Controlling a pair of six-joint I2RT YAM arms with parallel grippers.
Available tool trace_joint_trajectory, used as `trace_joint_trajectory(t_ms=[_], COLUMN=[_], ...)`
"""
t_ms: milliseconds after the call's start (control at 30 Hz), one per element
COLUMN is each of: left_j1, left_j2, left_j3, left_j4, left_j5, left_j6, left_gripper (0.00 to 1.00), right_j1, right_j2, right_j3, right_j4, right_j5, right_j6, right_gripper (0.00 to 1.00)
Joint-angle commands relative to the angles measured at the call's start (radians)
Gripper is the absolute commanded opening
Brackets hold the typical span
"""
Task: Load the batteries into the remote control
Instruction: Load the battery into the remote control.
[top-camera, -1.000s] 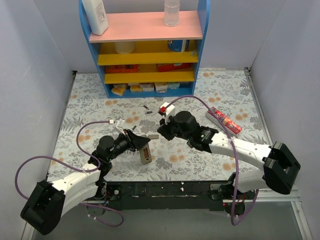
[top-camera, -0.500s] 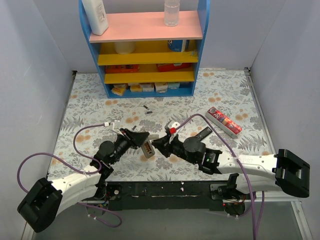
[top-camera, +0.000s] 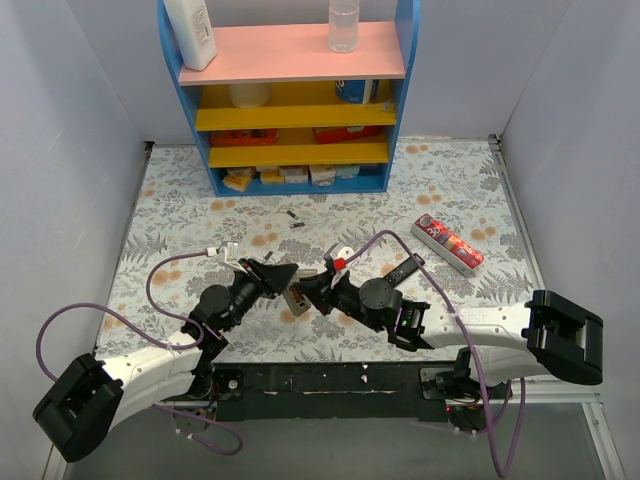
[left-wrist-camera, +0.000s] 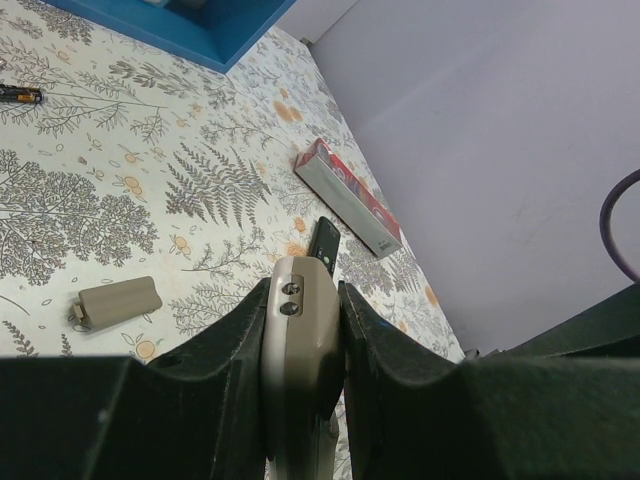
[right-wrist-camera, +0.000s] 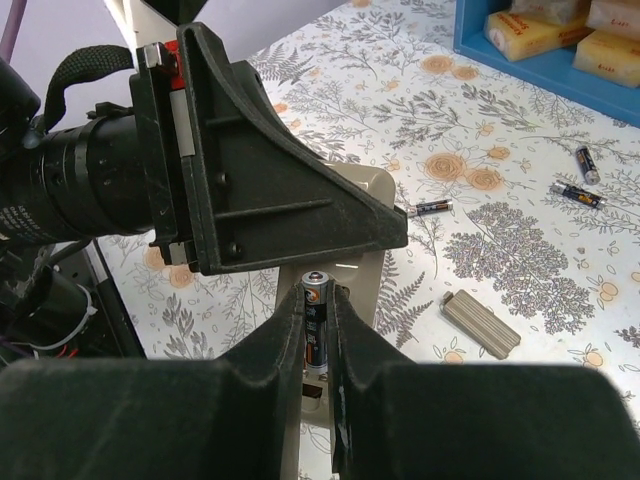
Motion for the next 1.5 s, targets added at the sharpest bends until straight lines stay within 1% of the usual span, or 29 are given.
trace_joint_trajectory(t_ms=[0,433,767,1100,1467], left_j1=[-0.007,-0.012,-0.012,-0.012,-0.012], left_j2=[-0.014,-0.04,-0.039,-0.033,-0.067], left_j3=[-0.012,-0.015,-0.009,-0.013,0.011], left_j4=[0.036,0.031,0.021,-0.01,-0.047], left_j5=[-0.028,-0.026,-0.028,-0.006,-0.031], left_j6=[-0.011,-0.04,-0.054,-0.058,-0.048], left_gripper=[0.0,0.0,0.0,0.0,0.0], right_j1=[0.006,0.008,0.008,0.008,0.008], right_j2=[0.024,0.093,0.147,0.135,0.179], right_j3=[-0.009,-0.015,-0.002,-0.018,-0.025], right_j4=[0.112,0.151,0.16,0.223,0.206], right_j5=[0.038,0.046,0.013,0.041,0.02], right_j6=[-0.014,-0.015,-0.043,-0.107,-0.11], right_gripper=[0.01,0.01,0.01,0.02,0.03])
